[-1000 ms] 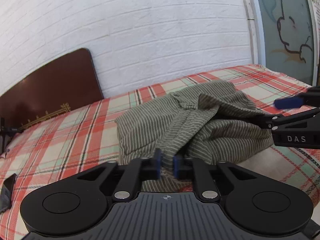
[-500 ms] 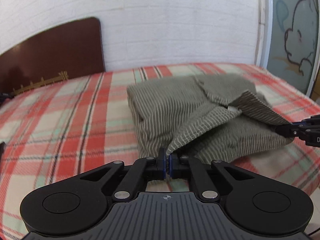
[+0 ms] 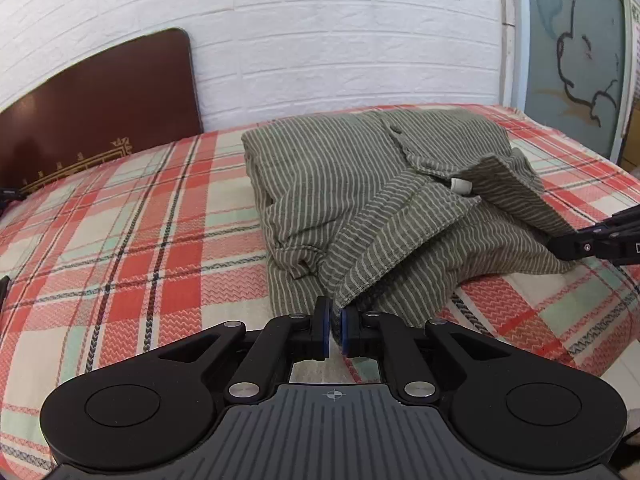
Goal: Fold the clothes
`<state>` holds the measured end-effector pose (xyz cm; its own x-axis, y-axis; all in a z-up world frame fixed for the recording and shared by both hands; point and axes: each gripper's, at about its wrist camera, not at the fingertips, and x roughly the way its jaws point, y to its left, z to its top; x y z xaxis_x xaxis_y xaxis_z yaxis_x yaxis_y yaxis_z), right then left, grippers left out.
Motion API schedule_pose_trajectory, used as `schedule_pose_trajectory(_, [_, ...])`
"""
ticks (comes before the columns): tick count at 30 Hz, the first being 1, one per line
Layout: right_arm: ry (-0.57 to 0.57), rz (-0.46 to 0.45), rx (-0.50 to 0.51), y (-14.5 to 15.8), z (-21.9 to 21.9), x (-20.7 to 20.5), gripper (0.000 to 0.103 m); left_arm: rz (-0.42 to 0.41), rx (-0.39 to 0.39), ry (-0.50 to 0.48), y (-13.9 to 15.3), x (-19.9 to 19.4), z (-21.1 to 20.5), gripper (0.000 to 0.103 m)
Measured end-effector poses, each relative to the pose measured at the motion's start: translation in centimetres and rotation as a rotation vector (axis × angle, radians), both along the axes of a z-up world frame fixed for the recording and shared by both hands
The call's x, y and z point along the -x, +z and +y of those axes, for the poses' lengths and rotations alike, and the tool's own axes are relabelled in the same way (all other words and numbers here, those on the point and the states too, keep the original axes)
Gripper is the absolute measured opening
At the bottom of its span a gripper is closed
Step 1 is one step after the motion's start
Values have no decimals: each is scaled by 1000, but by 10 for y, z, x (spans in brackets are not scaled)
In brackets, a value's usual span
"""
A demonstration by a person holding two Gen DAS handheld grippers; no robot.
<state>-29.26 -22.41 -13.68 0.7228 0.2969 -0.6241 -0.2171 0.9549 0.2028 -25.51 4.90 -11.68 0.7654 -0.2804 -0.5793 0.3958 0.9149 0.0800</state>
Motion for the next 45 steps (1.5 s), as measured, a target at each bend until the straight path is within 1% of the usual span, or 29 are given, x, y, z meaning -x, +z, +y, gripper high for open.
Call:
schedule_pose_trajectory(3, [33,34,-59,0,-4,-4,5,-1,11,12,1,3,2,1])
schedule_pose_trajectory(5, [27,31,-47,-4,-3,-6,5,6,6,11,-4,0,2,1])
schedule_pose_trajectory(6, [27,31,-61,-4,-6,-4,5,11,2,10,-8,-2,0,1])
schedule_pose_trajectory(7, [27,31,-76,-3,-9,-3,5,13,-3,8,-11,-3,-1,4])
schedule_pose_trajectory(8, [27,31,-90,-2,-12,-2,5,10,-10,2,-10,-1,-2,18])
schedule_pose_trajectory(10, [27,32,-120,-1,-18,1,10,13,12,4,-7,1,3,30])
schedule_pose_trajectory(11, [28,32,-134,-1,-21,2,11,16,30,10,-6,2,7,44])
schedule_pose_trajectory(12, [28,32,-149,0,-24,3,16,20,47,16,-5,3,12,53])
schedule_pose_trajectory(14, [28,33,-178,1,-30,5,30,27,82,28,-3,5,21,56])
schedule_pose_trajectory(15, [28,33,-193,2,-33,7,45,31,100,33,-1,6,25,61])
schedule_pose_trajectory(16, [28,34,-207,3,-36,8,52,33,119,33,2,7,31,64])
schedule_pose_trajectory(18, [29,36,-236,4,-43,10,53,38,156,34,7,8,42,75])
schedule_pose_trajectory(20, [32,53,-264,8,-60,14,58,44,192,32,13,10,53,81])
schedule_pose_trajectory(23, [-20,48,-302,17,-85,17,59,69,237,14,23,12,70,87])
schedule_pose_trajectory(25, [-64,25,-332,23,-99,13,60,73,255,29,29,13,79,87])
schedule_pose_trajectory(26, [-80,12,-349,26,-104,11,61,59,283,43,35,10,83,87])
schedule_pose_trajectory(28, [-70,-22,-394,30,-105,-3,61,29,347,68,45,2,91,87])
schedule_pose_trajectory(29, [-65,-39,-416,32,-106,-10,61,8,414,74,49,-6,93,88])
schedule_pose_trajectory(31, [-59,-58,-459,31,-104,-29,61,5,534,77,51,-31,94,90])
schedule_pose_trajectory(34, [-53,-71,-524,25,-98,-62,61,91,667,90,36,-82,88,90])
schedule_pose_trajectory(36, [-51,-75,-562,20,-95,-83,61,199,738,119,18,-114,86,90])
schedule_pose_trajectory(38, [-65,-36,-581,9,-95,-100,61,283,813,140,4,-132,84,90])
schedule_pose_trajectory(40, [-72,18,-627,-4,-94,-113,60,329,837,147,-4,-141,81,87])
schedule_pose_trajectory(41, [-62,41,-662,-10,-93,-115,56,347,833,123,-6,-142,79,79])
schedule_pose_trajectory(42, [-45,57,-694,-12,-91,-115,34,365,830,99,-8,-142,77,52])
schedule_pose_trajectory(43, [-14,64,-723,-13,-88,-114,7,381,824,78,-10,-143,75,37])
schedule_pose_trajectory(44, [18,57,-753,-12,-86,-110,8,381,808,70,-9,-140,74,34])
schedule_pose_trajectory(45, [43,53,-773,-12,-85,-107,8,367,800,74,-9,-137,76,17])
